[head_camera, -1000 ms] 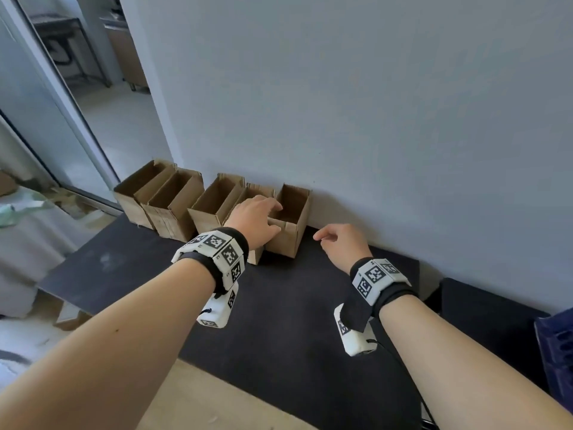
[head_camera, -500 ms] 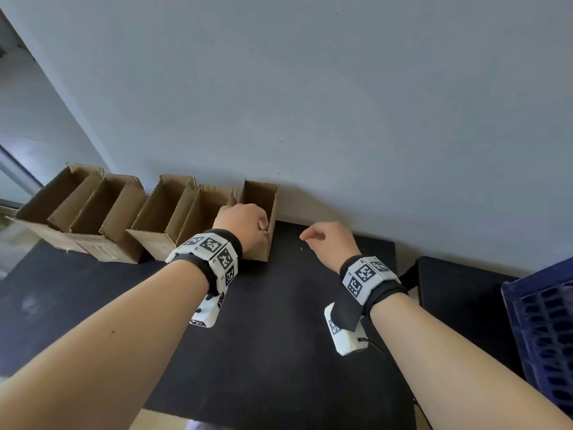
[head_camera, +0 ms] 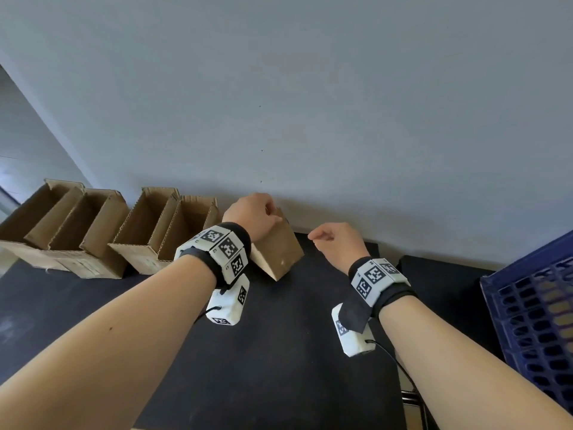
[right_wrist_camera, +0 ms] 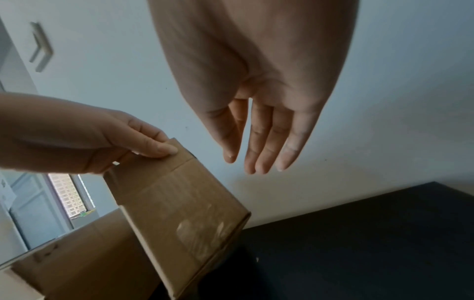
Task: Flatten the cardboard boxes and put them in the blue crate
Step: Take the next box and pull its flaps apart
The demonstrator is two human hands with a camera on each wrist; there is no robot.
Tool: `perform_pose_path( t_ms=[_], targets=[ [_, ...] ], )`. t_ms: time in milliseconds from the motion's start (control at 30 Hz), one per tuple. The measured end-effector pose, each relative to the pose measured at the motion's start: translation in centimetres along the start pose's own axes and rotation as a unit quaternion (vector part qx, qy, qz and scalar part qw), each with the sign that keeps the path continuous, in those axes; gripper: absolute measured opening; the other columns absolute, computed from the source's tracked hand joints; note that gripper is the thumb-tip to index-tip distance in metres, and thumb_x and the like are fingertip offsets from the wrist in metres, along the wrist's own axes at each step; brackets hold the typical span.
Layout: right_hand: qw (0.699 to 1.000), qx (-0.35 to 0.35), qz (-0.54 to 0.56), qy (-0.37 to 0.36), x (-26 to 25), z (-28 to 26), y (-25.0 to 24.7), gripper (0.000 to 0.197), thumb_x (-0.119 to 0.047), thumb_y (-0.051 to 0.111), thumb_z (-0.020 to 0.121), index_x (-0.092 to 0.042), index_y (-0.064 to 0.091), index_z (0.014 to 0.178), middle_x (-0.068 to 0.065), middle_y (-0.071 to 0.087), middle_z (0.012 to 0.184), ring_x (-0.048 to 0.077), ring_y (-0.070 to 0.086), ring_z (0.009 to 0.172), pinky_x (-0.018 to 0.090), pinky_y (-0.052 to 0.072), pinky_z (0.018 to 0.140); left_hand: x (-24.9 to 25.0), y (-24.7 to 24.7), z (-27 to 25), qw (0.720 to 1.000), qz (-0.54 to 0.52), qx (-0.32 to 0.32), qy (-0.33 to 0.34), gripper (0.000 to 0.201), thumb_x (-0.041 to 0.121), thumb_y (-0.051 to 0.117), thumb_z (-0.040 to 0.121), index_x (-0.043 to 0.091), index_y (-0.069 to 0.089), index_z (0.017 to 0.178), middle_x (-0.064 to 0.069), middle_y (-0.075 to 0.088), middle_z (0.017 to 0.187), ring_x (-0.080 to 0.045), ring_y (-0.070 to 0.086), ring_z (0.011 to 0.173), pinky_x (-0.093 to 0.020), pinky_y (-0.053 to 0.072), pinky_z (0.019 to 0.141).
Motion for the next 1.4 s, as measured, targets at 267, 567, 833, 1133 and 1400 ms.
perform_pose_path(
  t_ms=[267,567,833,1133,1400],
  targets=[
    [0.999,0.033,0.033,-0.026,0.4,-1.0,-2.6,0.019,-0.004,0.058,0.086,-0.016,0.071,0.086,0.000,0.068,0.090,0.017,0.062,0.090,0.031,0.049,0.090,0.8,0.0,-0.5,0.963,-0.243,0.005,-0.112,0.018,0.022,0.066,0.088,0.008,0.059,0.097,-0.003,0.059,0.087,-0.018,0.055,0.079,-0.026,0.047,0.065],
    [0.999,0.039,0.002,-0.023,0.0,-1.6,-3.1,0.004,-0.015,0.071,0.081,-0.019,0.071,0.080,-0.006,0.067,0.078,0.011,0.062,0.083,0.022,0.045,0.078,0.5,0.9,-1.7,0.875,-0.424,-0.064,-0.223,0.032,0.008,0.063,0.090,-0.004,0.054,0.118,-0.016,0.063,0.104,-0.018,0.058,0.072,-0.035,0.051,0.073],
    [0.998,-0.009,-0.043,-0.034,-0.1,-1.6,-1.2,0.013,-0.023,0.080,0.072,-0.020,0.067,0.073,-0.011,0.061,0.072,0.009,0.057,0.077,0.024,0.046,0.071,-1.0,1.8,-2.7,0.915,-0.330,-0.082,-0.217,0.024,0.019,0.067,0.088,0.003,0.055,0.101,-0.013,0.061,0.102,-0.026,0.061,0.093,-0.043,0.055,0.085],
    [0.992,-0.037,-0.101,-0.062,-2.1,-1.5,0.2,0.015,-0.015,0.077,0.073,-0.024,0.065,0.075,-0.002,0.068,0.085,0.014,0.060,0.079,0.024,0.047,0.072,-1.8,1.5,-3.8,0.990,0.100,-0.023,-0.095,0.085,0.055,0.068,0.076,0.006,0.033,0.137,-0.015,0.041,0.135,-0.030,0.042,0.126,-0.037,0.038,0.102],
    [0.996,-0.042,-0.073,-0.041,-2.4,-2.2,0.3,0.008,-0.016,0.075,0.074,-0.018,0.070,0.080,-0.009,0.060,0.074,0.012,0.055,0.076,0.022,0.040,0.068,-0.4,2.2,-4.2,0.978,0.074,-0.192,0.036,0.089,0.039,0.079,0.071,0.020,0.032,0.144,0.000,0.045,0.138,-0.020,0.045,0.124,-0.031,0.037,0.104]
  ],
)
Point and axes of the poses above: each hand's wrist, its own z-axis towards the middle knuckle, its own y-axis out of the palm, x = y × z, the point moved 1 cm from there along z, towards the middle knuckle
